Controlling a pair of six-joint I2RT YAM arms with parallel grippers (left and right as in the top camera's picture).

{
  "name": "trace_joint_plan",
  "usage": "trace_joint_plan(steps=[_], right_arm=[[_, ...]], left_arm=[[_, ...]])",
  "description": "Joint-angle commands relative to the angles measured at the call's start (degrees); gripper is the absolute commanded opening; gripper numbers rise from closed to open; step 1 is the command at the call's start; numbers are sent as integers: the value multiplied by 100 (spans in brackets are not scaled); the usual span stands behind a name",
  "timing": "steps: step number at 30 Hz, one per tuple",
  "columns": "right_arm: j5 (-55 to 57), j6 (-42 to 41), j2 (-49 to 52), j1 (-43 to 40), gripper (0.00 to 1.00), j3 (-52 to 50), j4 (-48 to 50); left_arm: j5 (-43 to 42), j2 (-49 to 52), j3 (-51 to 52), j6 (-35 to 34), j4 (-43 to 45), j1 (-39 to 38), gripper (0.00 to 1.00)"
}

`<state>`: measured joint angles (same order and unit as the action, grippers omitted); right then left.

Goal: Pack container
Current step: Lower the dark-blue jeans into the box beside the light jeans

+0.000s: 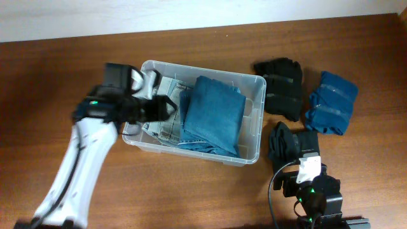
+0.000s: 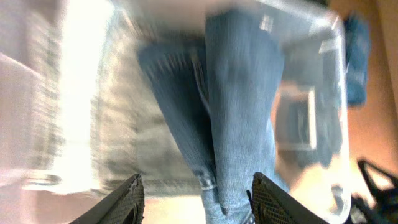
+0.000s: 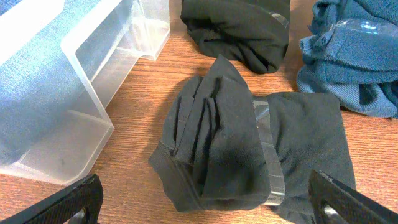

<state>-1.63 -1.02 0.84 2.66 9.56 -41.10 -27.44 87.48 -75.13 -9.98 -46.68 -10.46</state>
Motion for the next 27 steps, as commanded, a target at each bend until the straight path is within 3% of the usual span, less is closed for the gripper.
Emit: trace_joint_plan(steps=[1,8,13,16,20,27], right_arm=[[-31,17,-52,-44,98,-31,0],[-31,17,-52,-44,98,-31,0],[-31,17,-52,-44,98,-31,0],[-31,17,-52,-44,98,-31,0],[-31,17,-52,-44,98,-31,0],[-31,17,-52,-44,98,-31,0]], left_arm=[[374,-431,-260,323,70,79,56],[170,-205,-258,1928,57,-776,50],[1495,461,-258,1954,-42,-1438,41],[1812,1108,-258,1904,-59,-1589,41],[2535,1941,-258,1305,-317,-1567,41],[2699,2802,-260,1161,-588,-1499,38]])
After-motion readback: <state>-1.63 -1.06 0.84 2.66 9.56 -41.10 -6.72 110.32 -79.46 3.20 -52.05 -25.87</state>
